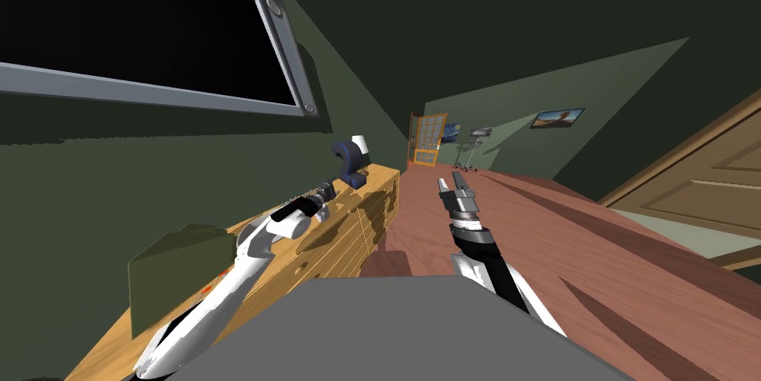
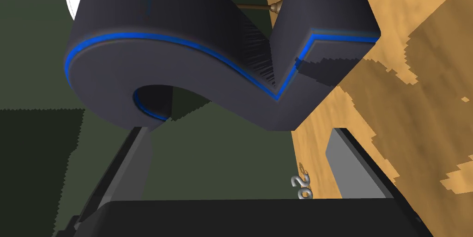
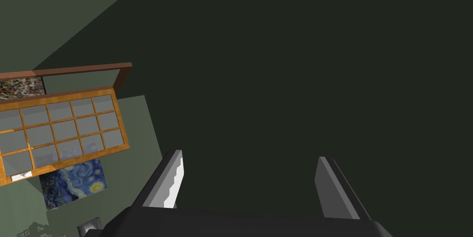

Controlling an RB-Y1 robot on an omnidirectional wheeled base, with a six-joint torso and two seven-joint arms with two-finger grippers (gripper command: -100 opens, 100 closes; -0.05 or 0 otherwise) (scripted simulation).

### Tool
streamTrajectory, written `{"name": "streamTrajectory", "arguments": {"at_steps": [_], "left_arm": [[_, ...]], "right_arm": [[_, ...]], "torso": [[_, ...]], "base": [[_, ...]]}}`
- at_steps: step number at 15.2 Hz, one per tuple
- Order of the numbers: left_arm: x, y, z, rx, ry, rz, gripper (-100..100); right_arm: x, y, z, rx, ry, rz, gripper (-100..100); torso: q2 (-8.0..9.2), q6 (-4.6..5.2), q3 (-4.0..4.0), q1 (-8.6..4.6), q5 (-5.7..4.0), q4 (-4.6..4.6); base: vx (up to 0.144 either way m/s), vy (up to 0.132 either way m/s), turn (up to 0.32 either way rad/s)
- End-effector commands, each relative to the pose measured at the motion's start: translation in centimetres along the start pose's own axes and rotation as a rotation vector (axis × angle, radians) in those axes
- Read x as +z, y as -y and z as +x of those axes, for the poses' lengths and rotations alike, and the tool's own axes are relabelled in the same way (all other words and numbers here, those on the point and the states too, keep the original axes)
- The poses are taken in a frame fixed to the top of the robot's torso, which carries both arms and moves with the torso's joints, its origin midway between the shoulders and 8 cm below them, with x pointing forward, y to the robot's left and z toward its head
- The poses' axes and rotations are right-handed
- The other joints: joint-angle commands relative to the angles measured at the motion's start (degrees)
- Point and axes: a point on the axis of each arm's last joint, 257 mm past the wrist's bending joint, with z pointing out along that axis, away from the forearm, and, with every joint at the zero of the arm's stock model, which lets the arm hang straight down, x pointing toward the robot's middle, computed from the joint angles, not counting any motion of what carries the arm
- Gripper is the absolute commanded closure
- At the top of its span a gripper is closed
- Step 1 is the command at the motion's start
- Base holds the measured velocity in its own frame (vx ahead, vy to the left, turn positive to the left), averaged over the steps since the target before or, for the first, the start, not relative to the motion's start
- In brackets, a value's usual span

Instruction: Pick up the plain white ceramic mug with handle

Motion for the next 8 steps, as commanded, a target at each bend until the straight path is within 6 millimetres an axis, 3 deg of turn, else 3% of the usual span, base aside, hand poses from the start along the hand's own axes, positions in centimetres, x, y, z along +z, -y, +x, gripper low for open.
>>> {"name": "streamTrajectory", "arguments": {"at_steps": [1,8], "left_arm": [[0.6,0.1,-1.0,-0.025,0.004,-0.04,-100],[0.9,-1.7,-2.4,-0.05,0.03,-0.158,-100]], "right_arm": [[0.0,0.0,0.0,0.0,0.0,0.0,0],[0.0,0.0,0.0,0.0,0.0,0.0,0]], "torso": [[0.0,0.0,0.0,0.0,0.0,0.0],[-0.01,0.01,0.0,0.07,0.01,0.0]], "base": [[0.001,0.009,-0.037],[0.002,0.017,-0.038]]}}
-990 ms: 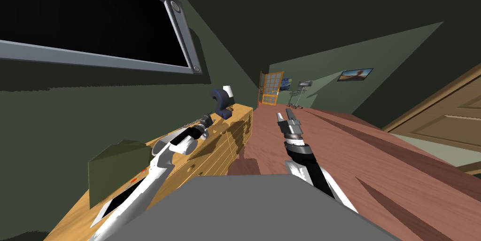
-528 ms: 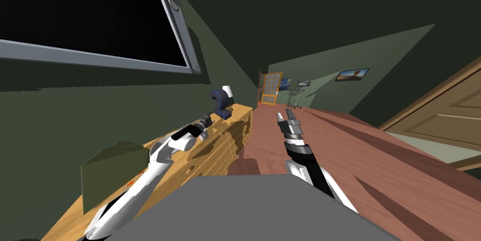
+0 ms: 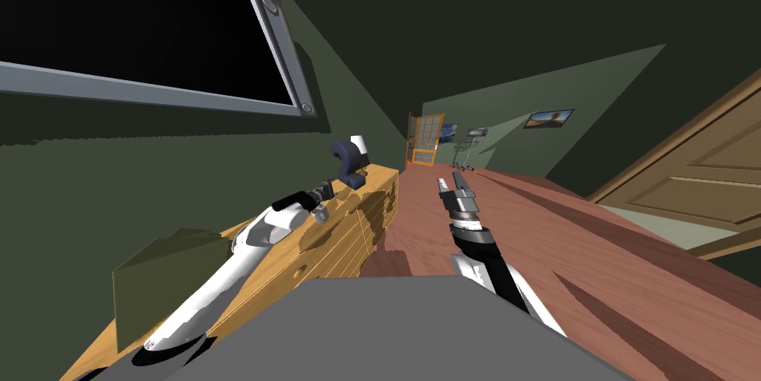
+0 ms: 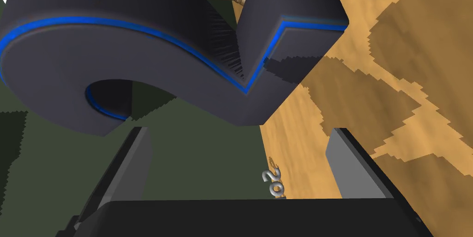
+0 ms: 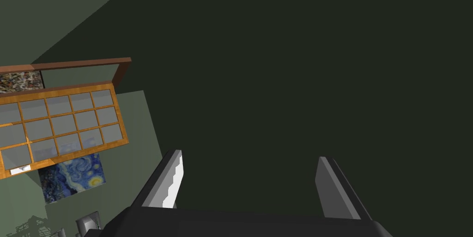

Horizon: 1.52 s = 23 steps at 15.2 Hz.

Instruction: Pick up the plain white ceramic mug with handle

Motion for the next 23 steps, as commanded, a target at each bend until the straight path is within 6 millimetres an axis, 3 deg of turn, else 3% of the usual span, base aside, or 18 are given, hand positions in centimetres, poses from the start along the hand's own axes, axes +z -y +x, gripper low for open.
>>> {"name": "streamTrajectory", "arguments": {"at_steps": [1,4,5,8,9,12,13,23], "left_arm": [[0.3,0.5,-1.0,-0.027,0.008,-0.035,-100],[0.2,-0.9,-1.3,-0.027,0.024,-0.092,-100],[0.4,0.0,-2.2,-0.055,0.028,-0.106,-100],[0.2,-1.5,-2.5,-0.055,0.044,-0.163,-100],[0.4,-0.6,-3.3,-0.084,0.05,-0.178,-100],[0.1,-2.1,-3.7,-0.084,0.066,-0.234,-100],[0.2,-1.5,-4.4,-0.116,0.073,-0.254,-100],[-1.3,-4.3,-6.5,-0.18,0.133,-0.445,-100]], "right_arm": [[0.0,0.0,0.0,0.0,0.0,0.0,0],[0.0,0.0,0.0,0.0,0.0,0.0,0],[0.0,0.0,0.0,0.0,0.0,0.0,0],[0.0,0.0,0.0,0.0,0.0,0.0,0],[0.0,0.0,0.0,0.0,0.0,0.0,0],[0.0,0.0,0.0,0.0,0.0,0.0,0],[0.0,0.0,0.0,0.0,0.0,0.0,0],[0.0,0.0,0.0,0.0,0.0,0.0,0]], "torso": [[0.0,0.0,0.0,0.0,0.0,0.0],[0.01,0.0,0.01,0.04,0.0,0.01],[0.01,0.0,0.01,0.02,0.0,0.0],[0.01,0.0,0.01,0.06,0.01,0.0],[0.02,0.0,0.01,0.03,0.01,0.0],[0.01,0.0,0.01,0.07,0.01,0.0],[0.02,-0.01,0.01,0.05,0.01,0.0],[0.02,0.01,0.01,0.08,0.01,0.01]], "base": [[-0.002,0.021,-0.056],[-0.001,0.025,-0.03],[-0.001,0.024,-0.053],[-0.001,0.029,-0.036],[-0.001,0.028,-0.06],[-0.002,0.033,-0.033],[-0.004,0.031,-0.058],[-0.003,0.034,-0.046]]}}
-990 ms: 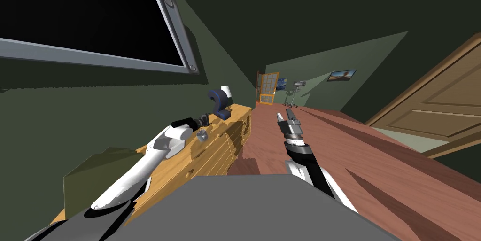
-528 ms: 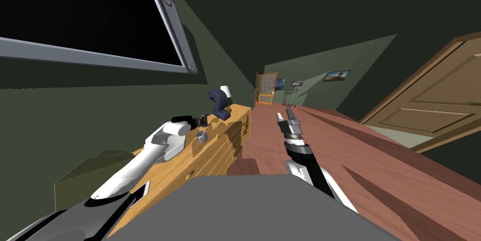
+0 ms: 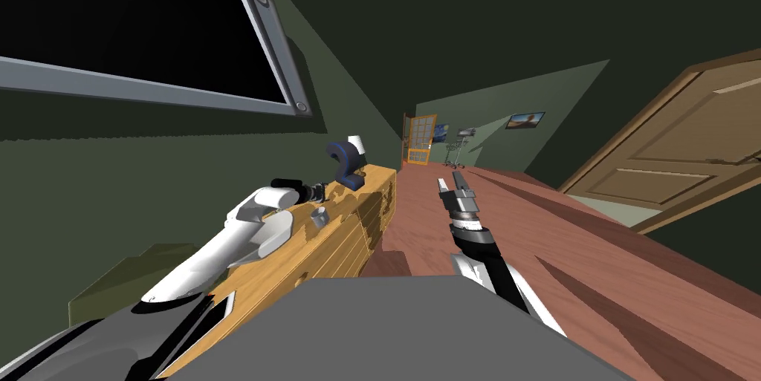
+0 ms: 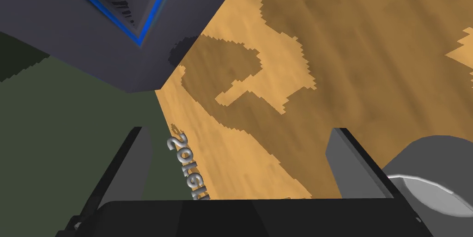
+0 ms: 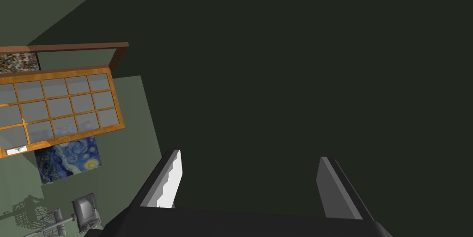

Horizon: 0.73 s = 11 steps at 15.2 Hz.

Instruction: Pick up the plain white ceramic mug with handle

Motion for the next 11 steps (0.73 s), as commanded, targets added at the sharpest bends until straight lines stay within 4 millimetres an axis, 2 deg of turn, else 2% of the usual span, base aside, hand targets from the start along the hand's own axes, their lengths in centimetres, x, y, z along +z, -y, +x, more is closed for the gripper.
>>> {"name": "streamTrajectory", "arguments": {"at_steps": [1,11], "left_arm": [[0.0,-0.8,-0.5,-0.006,0.013,-0.034,-100],[-1.2,-4.2,-3.5,-0.103,0.084,-0.253,-100]], "right_arm": [[0.0,0.0,0.0,0.0,0.0,0.0,0],[0.0,0.0,0.0,0.0,0.0,0.0,0]], "torso": [[0.0,0.0,0.0,0.0,0.0,0.0],[-0.05,0.01,-0.03,0.03,0.0,-0.01]], "base": [[-0.004,0.021,-0.001],[0.003,0.035,-0.061]]}}
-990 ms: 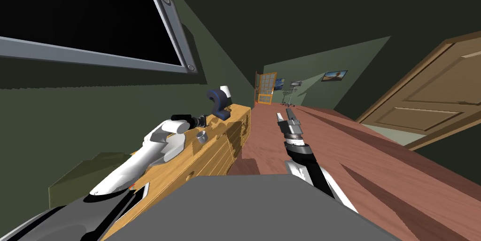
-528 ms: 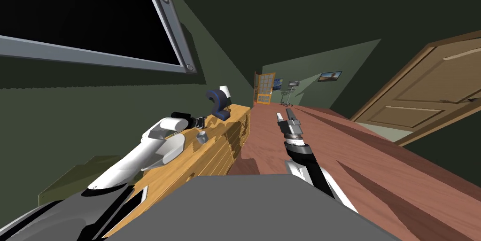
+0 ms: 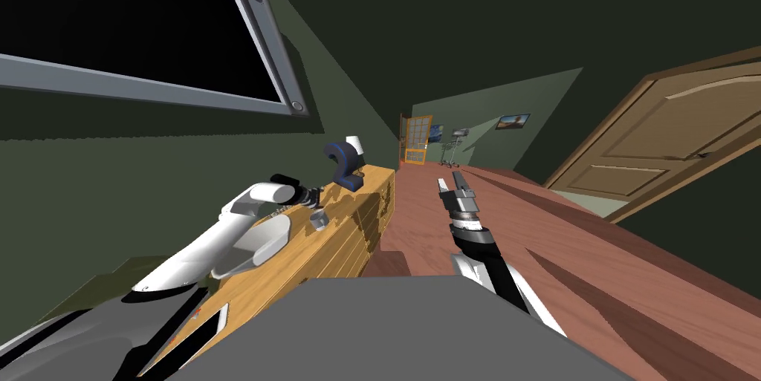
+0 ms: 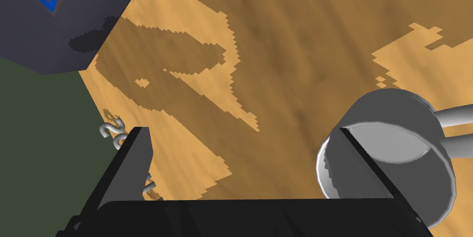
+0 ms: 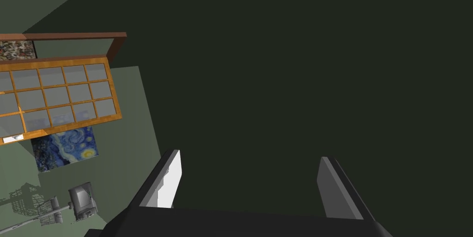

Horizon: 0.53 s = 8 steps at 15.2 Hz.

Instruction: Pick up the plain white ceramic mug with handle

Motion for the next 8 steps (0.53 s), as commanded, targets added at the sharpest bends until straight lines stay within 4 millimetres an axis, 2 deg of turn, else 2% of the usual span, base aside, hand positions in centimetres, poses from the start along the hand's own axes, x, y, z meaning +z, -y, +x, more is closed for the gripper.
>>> {"name": "streamTrajectory", "arguments": {"at_steps": [1,8], "left_arm": [[0.0,-0.6,-0.4,-0.005,0.012,-0.03,-100],[-0.6,-4.2,-3.1,-0.095,0.07,-0.215,-100]], "right_arm": [[0.0,0.0,0.0,0.0,0.0,0.0,0],[0.0,0.0,0.0,0.0,0.0,0.0,0]], "torso": [[0.0,0.0,0.0,0.0,0.0,0.0],[-0.08,0.0,-0.05,-0.04,-0.01,-0.02]], "base": [[0.005,0.022,0.006],[0.021,0.029,-0.079]]}}
